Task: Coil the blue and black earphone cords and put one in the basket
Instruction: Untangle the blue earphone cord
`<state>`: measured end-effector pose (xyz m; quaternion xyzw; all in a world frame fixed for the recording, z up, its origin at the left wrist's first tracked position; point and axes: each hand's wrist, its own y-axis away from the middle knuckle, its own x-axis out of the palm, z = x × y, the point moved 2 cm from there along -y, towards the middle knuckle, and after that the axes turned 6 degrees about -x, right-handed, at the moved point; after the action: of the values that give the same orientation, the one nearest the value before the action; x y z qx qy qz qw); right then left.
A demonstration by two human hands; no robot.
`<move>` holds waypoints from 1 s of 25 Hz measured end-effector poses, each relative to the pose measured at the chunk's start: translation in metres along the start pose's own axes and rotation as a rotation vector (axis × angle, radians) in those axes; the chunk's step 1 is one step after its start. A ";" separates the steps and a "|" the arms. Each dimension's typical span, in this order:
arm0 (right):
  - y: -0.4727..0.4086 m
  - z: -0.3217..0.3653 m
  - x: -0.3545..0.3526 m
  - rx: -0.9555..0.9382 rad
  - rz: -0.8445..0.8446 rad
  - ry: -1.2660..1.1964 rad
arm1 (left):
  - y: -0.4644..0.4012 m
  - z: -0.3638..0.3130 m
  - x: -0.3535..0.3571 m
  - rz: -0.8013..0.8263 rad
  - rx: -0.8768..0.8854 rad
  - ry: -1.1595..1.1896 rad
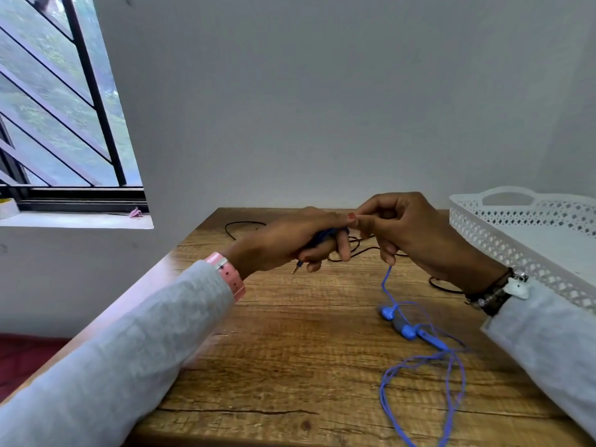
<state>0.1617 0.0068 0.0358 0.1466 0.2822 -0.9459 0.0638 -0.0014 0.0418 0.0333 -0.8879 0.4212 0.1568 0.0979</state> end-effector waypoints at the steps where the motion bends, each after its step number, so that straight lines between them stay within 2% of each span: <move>1: -0.001 0.000 0.000 0.000 -0.020 -0.043 | 0.000 0.001 -0.001 0.060 0.021 0.121; 4: -0.001 -0.005 0.001 0.058 -0.074 -0.189 | 0.000 -0.002 -0.003 0.138 0.100 0.509; 6: 0.001 -0.011 0.008 0.136 -0.047 -0.204 | 0.000 -0.006 -0.004 0.072 0.150 0.684; 9: 0.008 -0.021 0.024 0.222 0.101 -0.126 | -0.001 -0.008 -0.009 -0.040 0.241 0.858; 12: 0.014 -0.025 0.036 0.242 0.224 -0.021 | -0.004 -0.004 -0.018 -0.236 0.263 0.788; 14: 0.015 -0.025 0.039 0.163 0.275 0.177 | -0.005 -0.001 -0.023 -0.408 0.211 0.560; 16: 0.014 -0.023 0.038 0.060 0.269 0.371 | -0.005 0.001 -0.022 -0.487 0.150 0.378; 17: 0.014 -0.021 0.037 -0.004 0.269 0.472 | -0.006 0.003 -0.021 -0.496 0.126 0.378; 19: 0.015 -0.019 0.037 -0.132 0.301 0.663 | -0.008 0.006 -0.019 -0.475 0.106 0.554; 22: 0.018 -0.018 0.041 -0.233 0.364 0.785 | -0.008 0.006 -0.022 -0.475 0.127 0.798; 25: 0.019 -0.015 0.042 -0.281 0.374 0.823 | -0.011 0.009 -0.025 -0.581 0.082 0.578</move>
<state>0.1294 -0.0021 0.0011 0.5475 0.3781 -0.7342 0.1350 -0.0097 0.0697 0.0341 -0.9728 0.1691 -0.1501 0.0512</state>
